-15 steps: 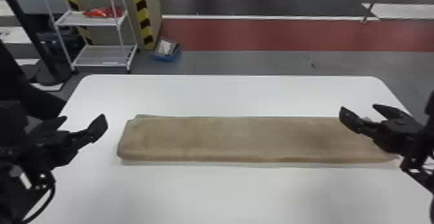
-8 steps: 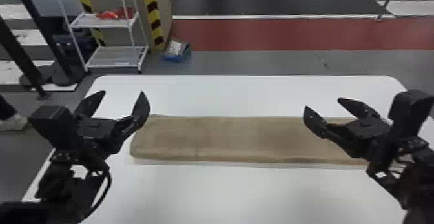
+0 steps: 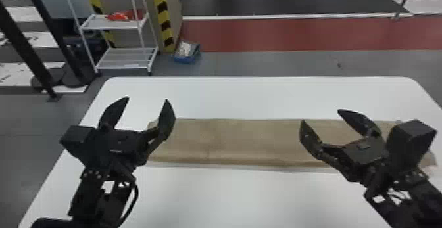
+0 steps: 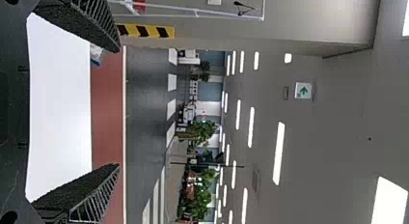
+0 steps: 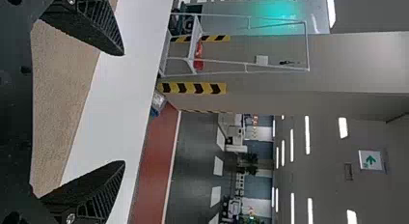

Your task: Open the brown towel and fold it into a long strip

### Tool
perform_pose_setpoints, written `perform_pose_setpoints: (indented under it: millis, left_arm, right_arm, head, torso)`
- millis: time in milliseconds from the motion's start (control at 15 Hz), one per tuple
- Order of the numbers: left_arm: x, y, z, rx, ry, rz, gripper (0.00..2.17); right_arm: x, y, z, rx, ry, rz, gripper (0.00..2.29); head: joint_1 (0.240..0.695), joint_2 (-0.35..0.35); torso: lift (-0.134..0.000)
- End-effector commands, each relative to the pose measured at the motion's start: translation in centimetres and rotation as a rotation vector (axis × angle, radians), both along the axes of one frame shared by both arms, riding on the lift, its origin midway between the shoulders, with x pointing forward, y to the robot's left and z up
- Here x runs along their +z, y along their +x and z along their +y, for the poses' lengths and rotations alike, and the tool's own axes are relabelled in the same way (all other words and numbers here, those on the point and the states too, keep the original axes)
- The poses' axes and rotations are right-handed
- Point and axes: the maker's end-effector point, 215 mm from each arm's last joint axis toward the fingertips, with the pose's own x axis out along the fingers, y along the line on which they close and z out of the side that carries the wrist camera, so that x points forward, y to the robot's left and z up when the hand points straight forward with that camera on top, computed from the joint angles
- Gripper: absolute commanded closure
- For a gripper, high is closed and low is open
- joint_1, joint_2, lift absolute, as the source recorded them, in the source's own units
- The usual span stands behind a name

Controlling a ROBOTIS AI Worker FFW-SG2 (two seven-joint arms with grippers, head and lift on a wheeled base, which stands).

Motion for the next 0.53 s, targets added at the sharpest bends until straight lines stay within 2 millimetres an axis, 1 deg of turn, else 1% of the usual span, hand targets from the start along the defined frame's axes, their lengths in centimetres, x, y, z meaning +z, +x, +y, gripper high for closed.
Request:
perform_pose_setpoints:
  millis: [0,67,267,333,400,467]
  left_arm:
    - [-0.3,-0.3,0.3,0.004,0.003,-0.004,0.03]
    - [-0.7,-0.5,0.3,0.003,0.003,0.004,0.03]
    - [-1.9,-1.1,0.2,0.004,0.000,0.029,0.03]
    - [-2.4,-1.5,0.2,0.004,0.000,0.038,0.03]
    - [-2.5,-1.9,0.3,0.006,0.000,0.033,0.03]
    - [-2.8,-2.4,0.4,0.009,-0.001,0.030,0.03]
  right_arm:
    - [-0.3,-0.8,-1.5,-0.025,0.035,0.001,0.08]
    - [-0.4,-1.2,-2.0,-0.031,0.051,0.002,0.08]
    - [0.2,-2.2,-2.5,-0.046,0.075,-0.025,0.08]
    - [0.1,-2.6,-3.0,-0.056,0.083,-0.022,0.09]
    - [0.0,-2.9,-3.5,-0.070,0.098,-0.021,0.09]
    - [-0.1,-3.3,-3.6,-0.074,0.104,-0.023,0.09]
  head:
    - [0.695,0.058]
    - [0.695,0.052]
    - [0.695,0.039]
    - [0.695,0.036]
    - [0.695,0.034]
    - [0.695,0.028]
  torso:
    - [-0.123]
    - [-0.123]
    - [-0.123]
    - [-0.123]
    - [-0.123]
    - [-0.123]
